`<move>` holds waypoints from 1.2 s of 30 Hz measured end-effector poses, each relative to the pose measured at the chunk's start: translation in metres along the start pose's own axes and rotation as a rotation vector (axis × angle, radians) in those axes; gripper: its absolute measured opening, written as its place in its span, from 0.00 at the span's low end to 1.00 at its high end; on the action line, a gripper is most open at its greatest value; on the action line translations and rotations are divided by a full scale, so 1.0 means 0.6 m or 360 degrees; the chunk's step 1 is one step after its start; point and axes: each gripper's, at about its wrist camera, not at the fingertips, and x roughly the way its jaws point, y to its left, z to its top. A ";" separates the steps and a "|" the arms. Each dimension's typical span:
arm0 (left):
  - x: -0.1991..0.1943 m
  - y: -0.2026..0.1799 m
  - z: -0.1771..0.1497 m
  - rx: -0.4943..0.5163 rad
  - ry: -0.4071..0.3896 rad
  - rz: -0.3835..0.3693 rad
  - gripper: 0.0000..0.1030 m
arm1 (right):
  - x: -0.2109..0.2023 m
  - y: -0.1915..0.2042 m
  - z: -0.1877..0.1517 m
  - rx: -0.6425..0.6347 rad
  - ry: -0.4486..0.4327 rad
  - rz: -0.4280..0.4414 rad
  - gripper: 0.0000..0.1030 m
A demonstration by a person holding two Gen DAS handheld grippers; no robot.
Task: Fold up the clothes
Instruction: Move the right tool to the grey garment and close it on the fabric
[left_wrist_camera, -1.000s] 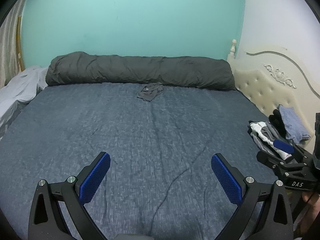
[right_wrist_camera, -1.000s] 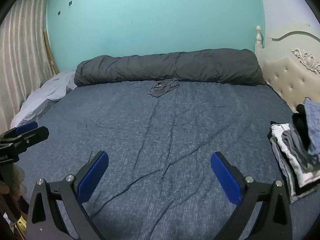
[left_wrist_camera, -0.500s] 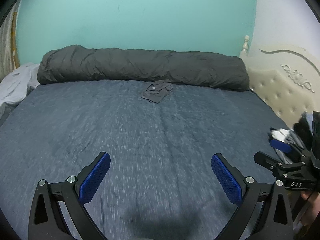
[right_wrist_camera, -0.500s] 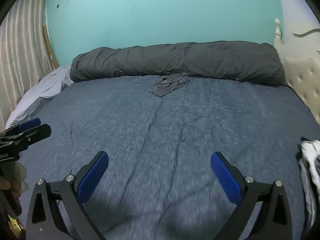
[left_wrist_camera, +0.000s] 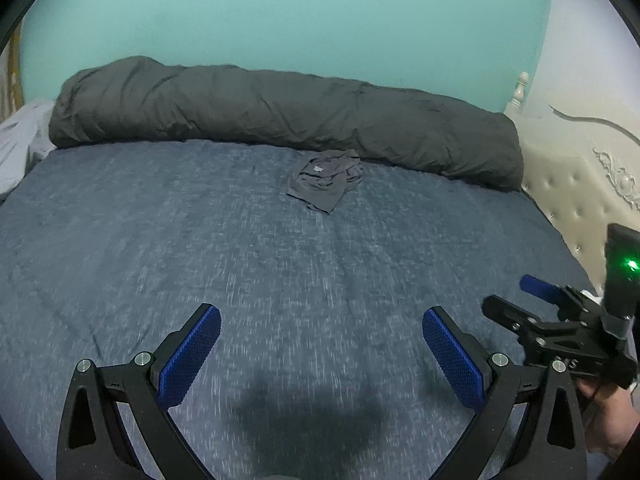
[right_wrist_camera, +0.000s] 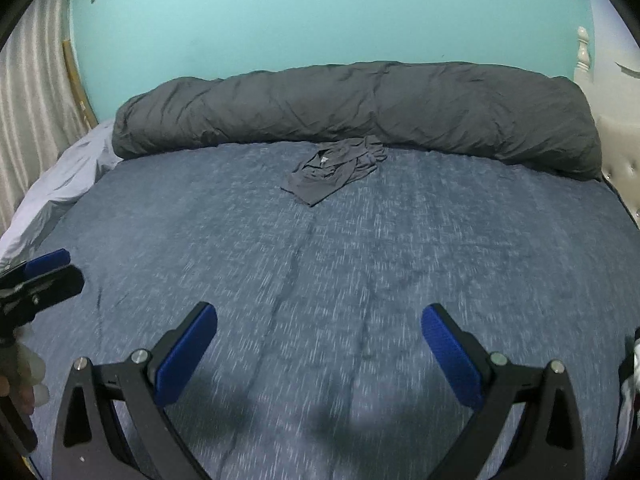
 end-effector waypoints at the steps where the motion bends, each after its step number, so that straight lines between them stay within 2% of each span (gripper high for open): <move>1: 0.009 0.003 0.009 0.0010 0.0010 0.0010 1.00 | 0.011 0.000 0.011 -0.0004 0.0006 -0.0004 1.00; 12: 0.113 0.070 0.088 -0.0022 0.0079 0.0031 1.00 | 0.184 0.009 0.115 -0.0034 0.0123 -0.0047 1.00; 24: 0.232 0.133 0.123 -0.0051 0.0156 0.0090 1.00 | 0.374 0.010 0.163 -0.0045 0.0280 -0.0079 0.99; 30: 0.276 0.161 0.118 -0.0087 0.0198 0.0100 1.00 | 0.456 0.002 0.171 -0.0043 0.0362 -0.0095 0.82; 32: 0.285 0.169 0.115 -0.0095 0.0202 0.0108 1.00 | 0.480 0.000 0.173 -0.0022 0.0381 -0.0080 0.74; 36: 0.300 0.186 0.107 -0.0149 0.0213 0.0120 1.00 | 0.519 0.002 0.178 0.0020 0.0401 -0.0021 0.67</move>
